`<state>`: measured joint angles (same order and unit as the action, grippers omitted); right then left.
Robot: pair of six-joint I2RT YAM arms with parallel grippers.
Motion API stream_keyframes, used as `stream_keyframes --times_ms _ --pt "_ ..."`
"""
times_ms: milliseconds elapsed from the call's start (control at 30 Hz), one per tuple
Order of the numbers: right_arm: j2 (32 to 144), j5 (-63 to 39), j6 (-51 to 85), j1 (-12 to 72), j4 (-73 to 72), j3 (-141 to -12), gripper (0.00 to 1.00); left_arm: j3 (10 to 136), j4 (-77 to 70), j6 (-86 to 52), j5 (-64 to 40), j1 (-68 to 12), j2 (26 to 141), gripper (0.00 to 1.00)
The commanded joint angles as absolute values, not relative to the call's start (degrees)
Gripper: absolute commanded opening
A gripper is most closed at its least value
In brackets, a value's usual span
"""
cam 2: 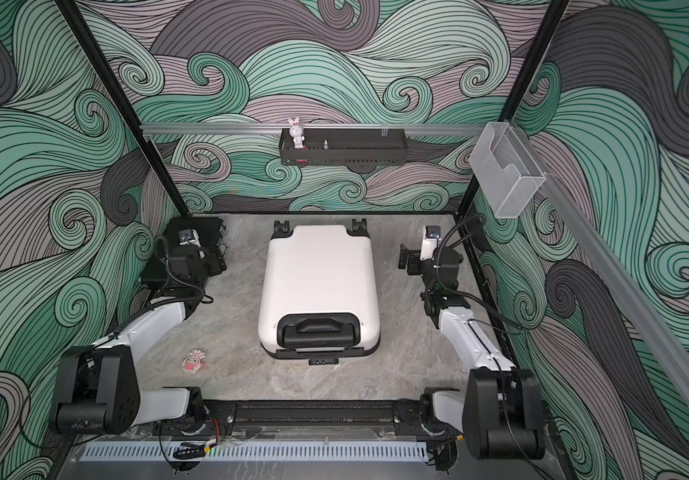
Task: Open the suitcase zippers
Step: Pick up the suitcase from the center of the board.
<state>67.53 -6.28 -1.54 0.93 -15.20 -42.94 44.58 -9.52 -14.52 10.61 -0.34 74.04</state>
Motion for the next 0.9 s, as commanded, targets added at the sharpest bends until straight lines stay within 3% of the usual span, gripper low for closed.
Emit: stream_keyframes --times_ms 0,100,200,367,567,700,867 --pt "63.9 -17.24 -1.18 1.49 5.16 -49.29 0.99 48.39 7.03 -23.38 -2.36 -2.07 72.63 0.76" --pt "60.38 -21.71 -3.42 3.06 18.73 -55.57 0.99 51.34 16.26 -24.43 -6.85 -3.59 70.49 0.75" --pt "57.02 -16.1 -8.82 9.28 33.33 -61.14 0.99 50.51 19.0 -24.25 -14.56 -4.17 65.82 0.74" --pt "52.83 -18.96 -18.98 17.8 52.66 -67.23 0.99 49.66 23.87 -21.3 -25.56 -4.31 57.7 0.74" --pt "49.12 -25.88 -22.39 27.07 66.7 -72.34 0.99 46.65 27.83 -19.69 -40.22 -4.4 47.48 0.74" --pt "49.41 -23.33 -25.81 33.22 73.99 -74.81 0.99 43.5 27.93 -19.62 -48.74 -4.44 42.55 0.74" --pt "53.74 -18.02 -25.17 43.42 80.82 -77.77 0.99 42.63 31.68 -18.56 -50.76 -4.57 39.91 0.74"
